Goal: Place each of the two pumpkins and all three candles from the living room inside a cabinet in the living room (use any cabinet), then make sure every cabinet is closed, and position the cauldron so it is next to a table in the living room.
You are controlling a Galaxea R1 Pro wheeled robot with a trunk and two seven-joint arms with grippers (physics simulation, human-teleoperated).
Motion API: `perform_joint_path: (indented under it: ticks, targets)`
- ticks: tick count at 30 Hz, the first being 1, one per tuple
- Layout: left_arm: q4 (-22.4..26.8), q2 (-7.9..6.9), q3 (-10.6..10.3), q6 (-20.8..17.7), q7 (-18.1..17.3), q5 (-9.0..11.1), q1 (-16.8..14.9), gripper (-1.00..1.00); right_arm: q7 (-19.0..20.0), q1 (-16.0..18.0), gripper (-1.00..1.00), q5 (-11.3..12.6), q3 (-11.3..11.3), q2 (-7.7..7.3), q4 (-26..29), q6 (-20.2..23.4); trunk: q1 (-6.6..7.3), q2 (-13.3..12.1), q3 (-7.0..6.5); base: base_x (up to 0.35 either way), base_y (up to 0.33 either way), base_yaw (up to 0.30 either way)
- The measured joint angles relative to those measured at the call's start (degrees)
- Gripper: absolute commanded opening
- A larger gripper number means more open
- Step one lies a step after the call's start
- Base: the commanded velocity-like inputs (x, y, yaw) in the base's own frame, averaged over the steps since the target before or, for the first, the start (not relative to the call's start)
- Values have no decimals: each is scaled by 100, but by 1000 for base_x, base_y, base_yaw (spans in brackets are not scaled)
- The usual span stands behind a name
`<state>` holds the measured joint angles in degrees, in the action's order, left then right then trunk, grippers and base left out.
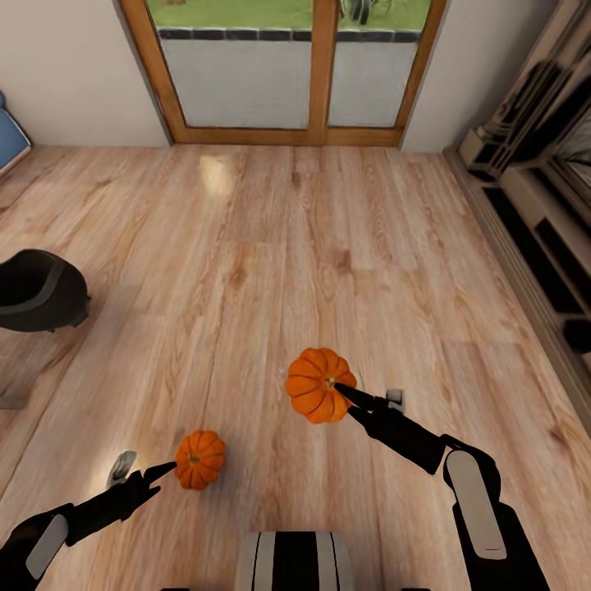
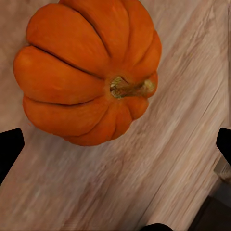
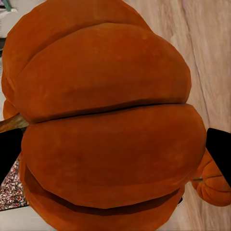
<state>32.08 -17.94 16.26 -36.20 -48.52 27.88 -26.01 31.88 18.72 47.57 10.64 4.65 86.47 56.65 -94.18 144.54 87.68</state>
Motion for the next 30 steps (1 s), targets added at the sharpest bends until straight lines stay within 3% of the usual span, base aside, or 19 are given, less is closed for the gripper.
perform_joint_path:
  ticks: [14, 24, 30]
  targets:
    - [0, 1, 11, 5, 1, 15, 0, 100, -7, 1, -100, -11, -8, 9, -16, -6, 0, 0, 0, 97, 35, 0]
    - [0, 1, 14, 19, 1, 15, 0, 100, 17, 0, -100, -18, -9, 9, -25, -14, -26, 13, 221, 1, 0, 0]
    - [0, 1, 11, 80, 1, 15, 0, 100, 40, 3, -100, -2, -11, 1, -34, -300, -41, 21, 354, 0, 0, 0]
